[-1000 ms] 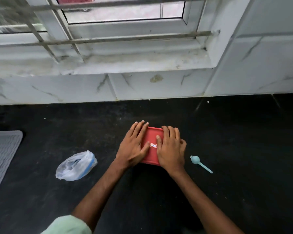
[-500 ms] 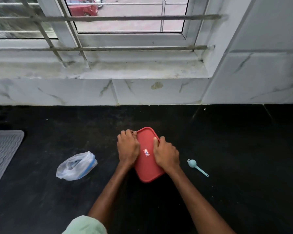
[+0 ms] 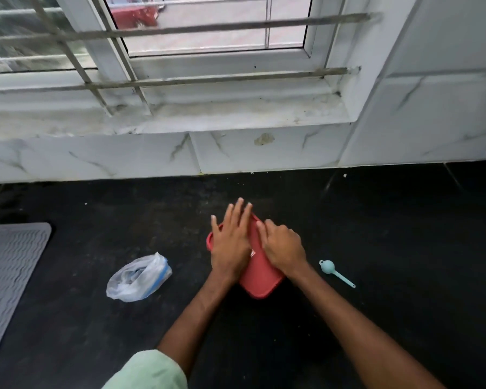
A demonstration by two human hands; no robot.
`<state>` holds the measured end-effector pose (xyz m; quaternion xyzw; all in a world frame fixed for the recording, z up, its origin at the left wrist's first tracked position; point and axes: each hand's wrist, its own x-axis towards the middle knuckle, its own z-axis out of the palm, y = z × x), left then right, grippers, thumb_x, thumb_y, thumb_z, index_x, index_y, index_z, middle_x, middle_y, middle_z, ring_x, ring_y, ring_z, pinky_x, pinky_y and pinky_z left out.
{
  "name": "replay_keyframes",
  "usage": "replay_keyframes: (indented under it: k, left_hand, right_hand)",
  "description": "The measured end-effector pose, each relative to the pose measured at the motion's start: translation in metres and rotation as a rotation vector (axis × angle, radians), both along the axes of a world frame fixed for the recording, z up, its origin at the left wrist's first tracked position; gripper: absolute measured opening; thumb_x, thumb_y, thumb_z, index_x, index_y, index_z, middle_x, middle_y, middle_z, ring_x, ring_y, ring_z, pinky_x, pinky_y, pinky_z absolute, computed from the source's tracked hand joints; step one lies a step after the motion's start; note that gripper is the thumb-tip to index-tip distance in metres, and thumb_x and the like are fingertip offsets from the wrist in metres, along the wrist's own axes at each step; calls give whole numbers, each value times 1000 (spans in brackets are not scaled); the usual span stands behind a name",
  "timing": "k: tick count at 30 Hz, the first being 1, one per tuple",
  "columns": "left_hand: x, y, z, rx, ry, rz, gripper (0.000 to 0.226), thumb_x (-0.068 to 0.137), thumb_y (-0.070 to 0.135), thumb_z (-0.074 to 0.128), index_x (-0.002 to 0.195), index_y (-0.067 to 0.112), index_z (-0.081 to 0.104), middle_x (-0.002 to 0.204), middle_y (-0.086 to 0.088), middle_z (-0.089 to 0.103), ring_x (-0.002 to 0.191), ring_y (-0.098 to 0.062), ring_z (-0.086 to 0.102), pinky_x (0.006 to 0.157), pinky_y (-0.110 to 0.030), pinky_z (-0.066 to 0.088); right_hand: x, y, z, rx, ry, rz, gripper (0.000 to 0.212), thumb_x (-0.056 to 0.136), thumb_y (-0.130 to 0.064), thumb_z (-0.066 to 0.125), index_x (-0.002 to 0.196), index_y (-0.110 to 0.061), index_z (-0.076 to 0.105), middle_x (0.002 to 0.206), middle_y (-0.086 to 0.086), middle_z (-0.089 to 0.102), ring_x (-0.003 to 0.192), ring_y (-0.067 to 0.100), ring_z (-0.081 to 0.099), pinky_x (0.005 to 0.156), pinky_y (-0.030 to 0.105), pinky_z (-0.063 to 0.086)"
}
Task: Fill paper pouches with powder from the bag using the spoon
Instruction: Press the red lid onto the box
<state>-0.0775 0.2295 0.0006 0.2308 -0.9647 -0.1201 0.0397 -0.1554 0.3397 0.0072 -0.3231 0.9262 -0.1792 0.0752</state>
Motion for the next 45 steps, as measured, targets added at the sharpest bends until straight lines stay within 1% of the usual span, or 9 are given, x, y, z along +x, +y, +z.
replay_keyframes:
  k: [5, 9, 12, 17, 25, 31, 37, 40, 45]
  left_hand:
    - [35, 4, 3, -5, -86, 190, 54, 100, 47, 32, 148, 21, 34, 143, -6, 44, 128, -25, 43, 100, -43, 37]
    - [45, 9, -2, 14, -148, 351, 50, 99, 39, 39, 133, 4, 52, 128, -17, 56, 117, -33, 53, 91, -50, 45]
    - [41, 6, -5, 47, -164, 249, 54, 92, 33, 35, 119, -5, 63, 117, -22, 65, 105, -39, 63, 80, -56, 53]
    - [43, -12, -11, 133, -26, 171, 49, 95, 49, 22, 106, 10, 50, 105, -8, 48, 96, -25, 44, 83, -42, 47]
    - [34, -19, -21, 106, 144, 161, 39, 94, 46, 25, 93, 14, 49, 96, -2, 49, 86, -19, 41, 79, -36, 42]
    - [16, -32, -13, 94, 38, 92, 53, 95, 51, 21, 114, 15, 54, 126, -4, 53, 115, -24, 48, 88, -43, 47]
    - [12, -38, -3, 144, -84, 19, 57, 103, 47, 27, 151, 16, 31, 163, -2, 19, 149, -19, 17, 115, -52, 25]
    - [11, -34, 8, 107, -56, -31, 63, 103, 49, 26, 157, 18, 13, 166, 3, 0, 153, -16, 1, 119, -57, 9]
    - [35, -2, 23, 26, -19, -138, 62, 101, 48, 36, 154, 18, 24, 164, -3, 14, 151, -21, 16, 120, -54, 18]
  right_hand:
    - [-38, -16, 10, 35, 242, 245, 43, 101, -44, 33, 91, -17, 65, 84, 5, 70, 72, 27, 69, 52, 36, 51]
    - [-5, 5, 12, -121, 87, -173, 54, 100, -54, 28, 121, -14, 59, 120, 4, 63, 111, 26, 57, 85, 43, 52]
    - [23, 22, -4, -26, -202, -302, 56, 100, -58, 26, 131, -17, 47, 129, 8, 59, 117, 32, 56, 93, 46, 46]
    - [29, 24, -13, -108, -311, -406, 42, 103, -51, 24, 108, -18, 49, 110, 12, 67, 102, 40, 62, 79, 43, 44]
    - [27, 25, -27, -311, -294, -477, 33, 105, -40, 29, 110, -21, 56, 110, 2, 67, 107, 26, 60, 74, 32, 35]
    - [24, 20, -16, -288, -319, -475, 37, 104, -45, 22, 103, -21, 49, 108, 1, 65, 103, 26, 60, 75, 35, 38]
    - [15, 39, -4, -248, -519, -372, 57, 100, -61, 23, 131, -18, 46, 128, 7, 59, 118, 29, 56, 97, 43, 44]
    - [9, 74, -5, -233, -288, -432, 54, 100, -53, 36, 136, -15, 50, 134, 7, 55, 125, 24, 50, 105, 40, 42]
    - [5, 128, -21, 155, -204, -451, 54, 94, -41, 60, 141, -17, 44, 142, 4, 42, 130, 23, 41, 101, 36, 43]
